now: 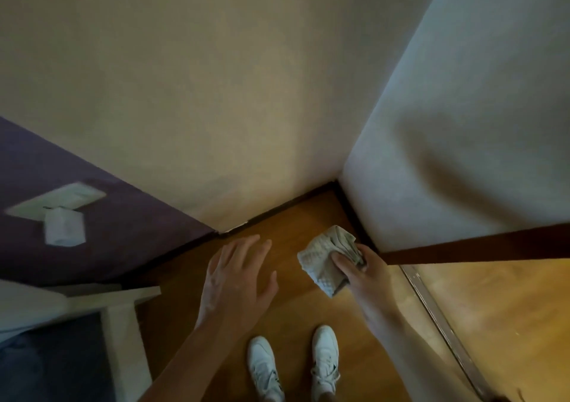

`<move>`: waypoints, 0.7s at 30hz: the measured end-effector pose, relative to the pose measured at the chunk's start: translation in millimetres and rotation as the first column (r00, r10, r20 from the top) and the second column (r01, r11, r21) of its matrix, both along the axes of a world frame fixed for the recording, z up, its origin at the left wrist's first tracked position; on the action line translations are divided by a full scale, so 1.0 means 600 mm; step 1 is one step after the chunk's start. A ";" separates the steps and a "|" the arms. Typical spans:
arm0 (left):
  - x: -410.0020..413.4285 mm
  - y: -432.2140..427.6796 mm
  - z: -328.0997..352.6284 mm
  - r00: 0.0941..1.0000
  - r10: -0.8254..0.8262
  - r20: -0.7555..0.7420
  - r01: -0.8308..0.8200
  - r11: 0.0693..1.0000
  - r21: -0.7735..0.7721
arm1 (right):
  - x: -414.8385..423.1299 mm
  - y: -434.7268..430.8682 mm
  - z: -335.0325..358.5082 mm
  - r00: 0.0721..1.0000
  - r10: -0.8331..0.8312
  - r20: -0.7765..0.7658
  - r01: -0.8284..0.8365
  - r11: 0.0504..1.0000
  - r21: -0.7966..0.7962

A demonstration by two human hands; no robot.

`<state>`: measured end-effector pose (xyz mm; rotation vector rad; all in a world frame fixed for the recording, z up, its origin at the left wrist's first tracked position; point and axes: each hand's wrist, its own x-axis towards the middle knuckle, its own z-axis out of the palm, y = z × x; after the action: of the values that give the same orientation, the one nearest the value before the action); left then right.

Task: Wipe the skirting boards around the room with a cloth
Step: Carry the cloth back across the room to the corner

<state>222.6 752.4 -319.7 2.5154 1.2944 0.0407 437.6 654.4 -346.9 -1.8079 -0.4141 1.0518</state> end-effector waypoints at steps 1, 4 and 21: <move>0.010 0.002 -0.040 1.000 -0.025 0.013 0.026 1.000 -0.012 | 0.002 0.002 -0.041 1.000 0.019 0.017 -0.019 1.000 -0.007; 0.040 0.006 -0.171 0.994 -0.085 0.069 0.089 0.994 -0.062 | 0.010 0.005 -0.180 0.999 0.043 0.010 -0.043 0.999 -0.033; 0.175 0.127 -0.879 0.856 -0.481 0.193 0.502 0.861 -0.081 | 0.102 0.104 -0.894 0.921 0.026 -0.389 0.003 0.997 0.073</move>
<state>327.7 828.7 -846.9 2.5859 0.5395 0.0487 498.6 717.0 -883.5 -1.4858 -0.2155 1.3527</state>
